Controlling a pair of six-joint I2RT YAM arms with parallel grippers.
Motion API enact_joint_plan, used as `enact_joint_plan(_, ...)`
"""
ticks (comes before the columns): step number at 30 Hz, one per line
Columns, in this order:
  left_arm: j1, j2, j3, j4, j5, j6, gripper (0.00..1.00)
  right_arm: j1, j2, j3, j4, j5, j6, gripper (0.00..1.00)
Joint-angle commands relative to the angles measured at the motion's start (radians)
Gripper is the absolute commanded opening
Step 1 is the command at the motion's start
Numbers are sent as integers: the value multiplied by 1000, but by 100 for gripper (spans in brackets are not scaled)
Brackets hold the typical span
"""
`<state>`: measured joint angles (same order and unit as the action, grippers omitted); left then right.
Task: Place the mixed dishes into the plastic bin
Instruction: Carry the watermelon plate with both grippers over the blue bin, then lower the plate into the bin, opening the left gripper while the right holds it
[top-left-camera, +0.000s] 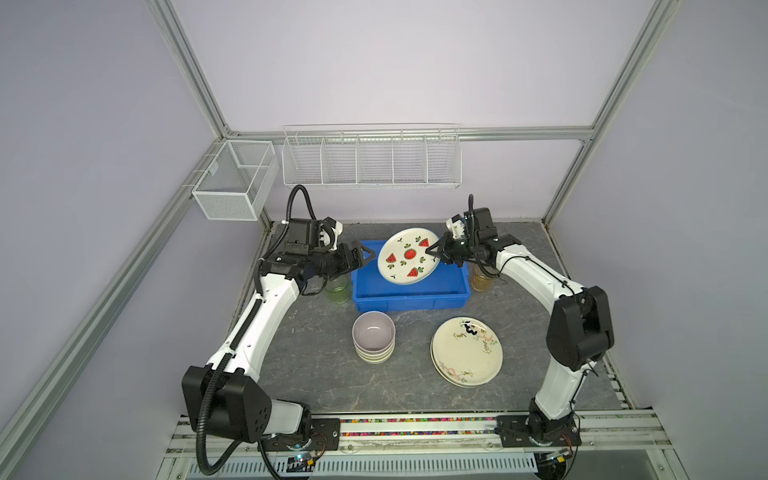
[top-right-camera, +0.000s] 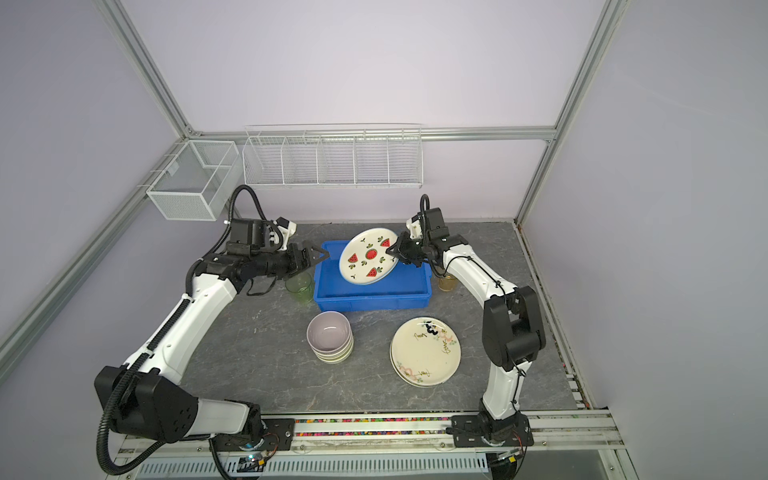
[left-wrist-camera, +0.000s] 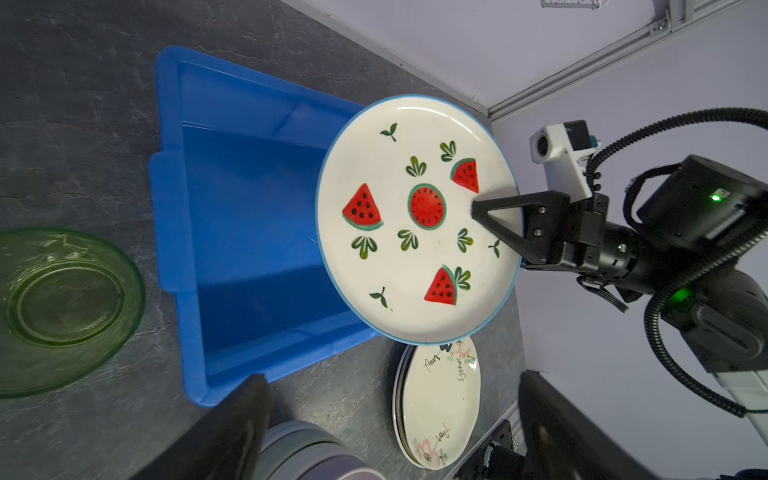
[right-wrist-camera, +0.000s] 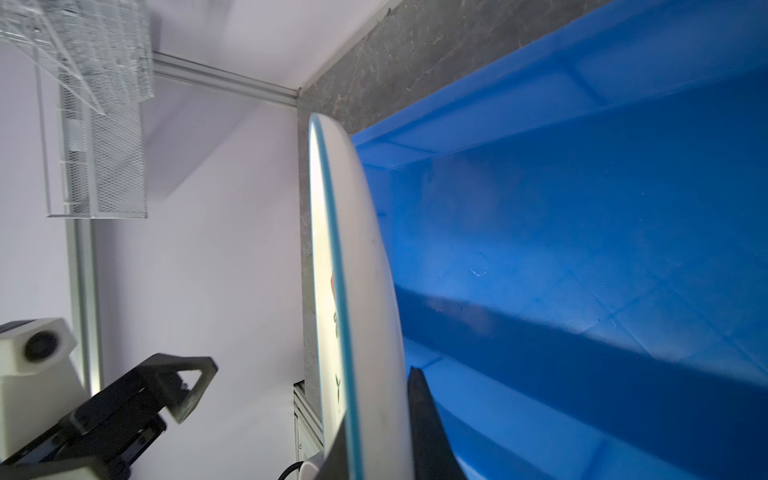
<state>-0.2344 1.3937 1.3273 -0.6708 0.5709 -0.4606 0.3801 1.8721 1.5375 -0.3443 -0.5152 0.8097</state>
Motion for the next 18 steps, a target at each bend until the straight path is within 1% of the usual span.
enact_joint_plan(1,11,23,36,-30,-33,40,93,6,19,45,136,-44,36,6)
enact_joint_plan(11,17,71,33,12,-13,46,93,28,153,123,147,-34,42,6)
enact_joint_plan(18,17,94,60,39,-17,112,93,52,205,153,148,-21,45,6)
